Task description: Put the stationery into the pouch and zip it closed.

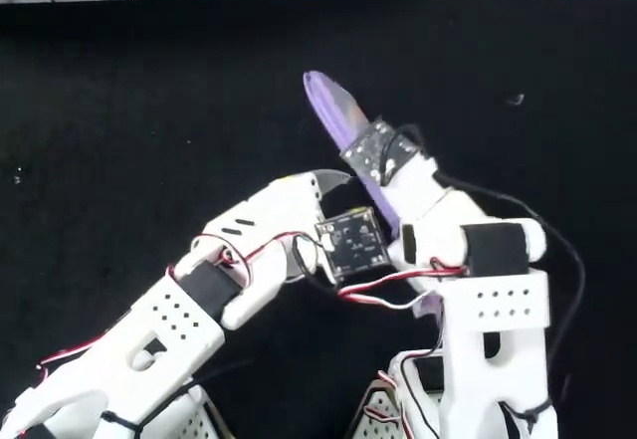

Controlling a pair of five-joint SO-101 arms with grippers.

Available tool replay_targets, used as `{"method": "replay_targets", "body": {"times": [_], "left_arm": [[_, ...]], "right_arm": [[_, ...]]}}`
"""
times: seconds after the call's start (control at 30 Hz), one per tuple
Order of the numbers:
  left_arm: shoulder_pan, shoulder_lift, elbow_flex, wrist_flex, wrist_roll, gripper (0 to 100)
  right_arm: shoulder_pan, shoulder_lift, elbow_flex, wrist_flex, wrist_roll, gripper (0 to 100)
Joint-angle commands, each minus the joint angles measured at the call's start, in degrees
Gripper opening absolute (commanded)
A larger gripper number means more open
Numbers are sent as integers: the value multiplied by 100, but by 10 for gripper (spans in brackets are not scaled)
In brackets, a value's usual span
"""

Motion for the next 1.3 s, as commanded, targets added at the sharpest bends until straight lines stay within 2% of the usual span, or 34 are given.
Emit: {"method": "replay_targets", "body": {"times": [0.0, 0.33, 0.57, 0.67, 0.83, 1.07, 1.27], "left_arm": [[-233, 9, -286, -141, 18, 166], [-418, 9, 92, -158, 18, 166], [-549, 9, 655, -1169, 18, 166], [-549, 9, 769, -1284, 18, 166], [-549, 9, 778, -1301, 18, 166], [-505, 9, 796, -1292, 18, 166], [-497, 9, 796, -1292, 18, 166]], "right_arm": [[9, 13, -760, -35, -220, 11], [897, 57, -2255, -299, -246, 11], [1582, 66, -2422, -1389, -246, 11], [1670, 66, -2422, -1899, -273, 11], [1618, 101, -2237, -2488, -290, 11], [923, 224, -1947, -2084, -352, 11], [756, 251, -2035, -1934, -484, 11]]}}
